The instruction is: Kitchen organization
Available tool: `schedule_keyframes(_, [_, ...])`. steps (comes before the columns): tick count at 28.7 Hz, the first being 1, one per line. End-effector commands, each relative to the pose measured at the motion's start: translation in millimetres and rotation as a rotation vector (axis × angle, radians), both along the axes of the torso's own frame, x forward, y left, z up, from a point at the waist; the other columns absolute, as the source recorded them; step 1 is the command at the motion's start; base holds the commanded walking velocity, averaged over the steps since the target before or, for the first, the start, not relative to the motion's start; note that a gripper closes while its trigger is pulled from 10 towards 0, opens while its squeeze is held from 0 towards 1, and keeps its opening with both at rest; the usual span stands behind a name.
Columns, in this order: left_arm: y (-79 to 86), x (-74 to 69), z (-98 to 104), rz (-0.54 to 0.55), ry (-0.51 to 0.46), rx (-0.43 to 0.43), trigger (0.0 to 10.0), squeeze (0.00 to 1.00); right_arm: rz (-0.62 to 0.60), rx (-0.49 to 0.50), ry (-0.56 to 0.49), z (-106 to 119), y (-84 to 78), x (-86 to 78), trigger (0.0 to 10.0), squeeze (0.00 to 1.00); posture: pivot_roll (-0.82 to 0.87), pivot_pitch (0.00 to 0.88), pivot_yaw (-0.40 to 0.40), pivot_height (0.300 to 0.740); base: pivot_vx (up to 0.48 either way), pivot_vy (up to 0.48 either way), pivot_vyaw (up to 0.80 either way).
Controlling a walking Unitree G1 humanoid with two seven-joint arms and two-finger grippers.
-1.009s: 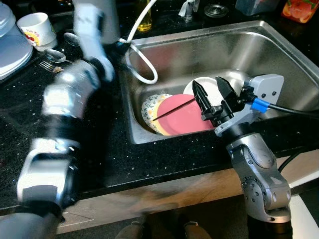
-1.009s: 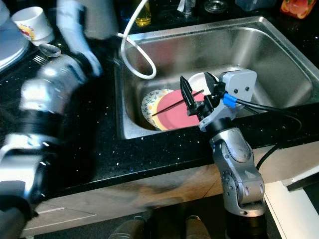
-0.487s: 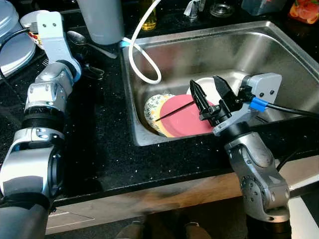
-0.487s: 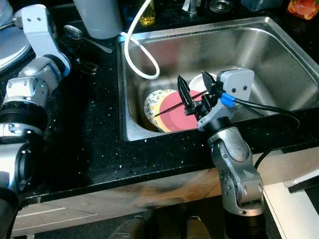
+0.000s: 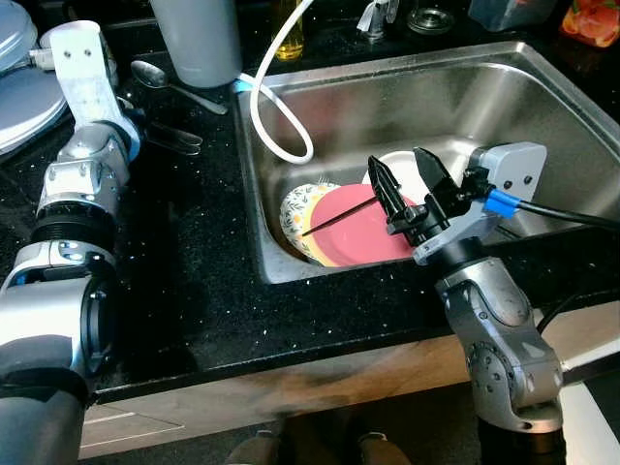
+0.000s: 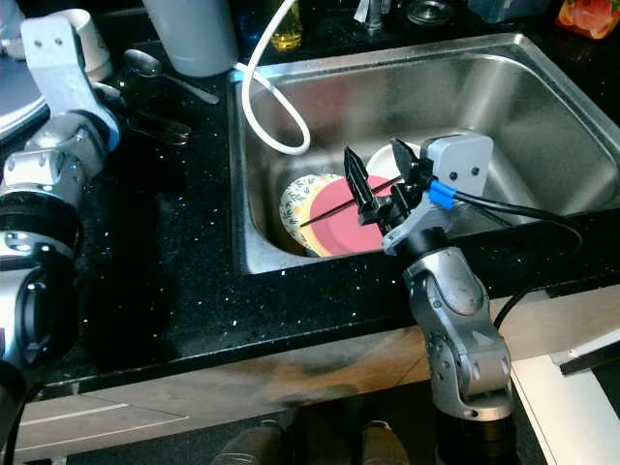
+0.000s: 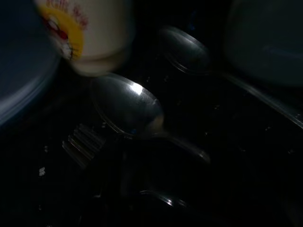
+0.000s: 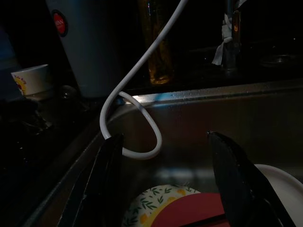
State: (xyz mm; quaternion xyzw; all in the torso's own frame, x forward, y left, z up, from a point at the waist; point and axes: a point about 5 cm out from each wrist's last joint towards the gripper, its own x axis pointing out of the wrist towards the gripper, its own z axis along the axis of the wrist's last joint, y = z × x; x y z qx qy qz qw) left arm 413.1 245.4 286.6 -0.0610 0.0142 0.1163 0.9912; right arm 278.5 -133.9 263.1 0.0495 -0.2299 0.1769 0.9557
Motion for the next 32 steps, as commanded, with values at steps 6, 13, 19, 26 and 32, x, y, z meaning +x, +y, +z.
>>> schedule_keyframes(6, [4.6, -2.1, -31, -0.079, 0.114, -0.220, 10.0, 0.00, 0.020, 0.008, -0.002, 1, 4.5, -5.6, 10.0, 0.00, 0.07, 0.249, 0.095, 0.740, 0.000, 0.000, 0.00])
schedule_keyframes(13, [-26.7, -0.3, -39, -0.390, 0.116, -0.242, 10.0, 0.00, 0.015, 0.011, -0.002, 2, 3.3, -6.7, 10.0, 0.00, 0.07, 0.254, 0.093, 0.740, 0.000, 0.000, 0.00])
schedule_keyframes(19, [-66.3, 0.0, -38, -0.594, 0.115, -0.254, 10.0, 0.00, 0.018, 0.011, -0.003, 2, 3.4, -5.5, 10.0, 0.00, 0.07, 0.252, 0.089, 0.740, 0.000, 0.000, 0.00])
schedule_keyframes(26, [-116.6, -10.1, -30, -0.858, 0.088, -0.289, 10.0, 0.00, 0.019, 0.008, -0.005, 3, 3.1, -4.7, 10.0, 0.00, 0.07, 0.249, 0.082, 0.740, 0.000, 0.000, 0.00])
schedule_keyframes(32, [-138.4, -24.4, -1, -1.041, -0.093, -0.290, 10.0, 0.00, 0.023, 0.007, -0.009, 5, 3.9, -4.0, 10.0, 0.00, 0.07, 0.247, 0.080, 0.740, 0.000, 0.000, 0.00])
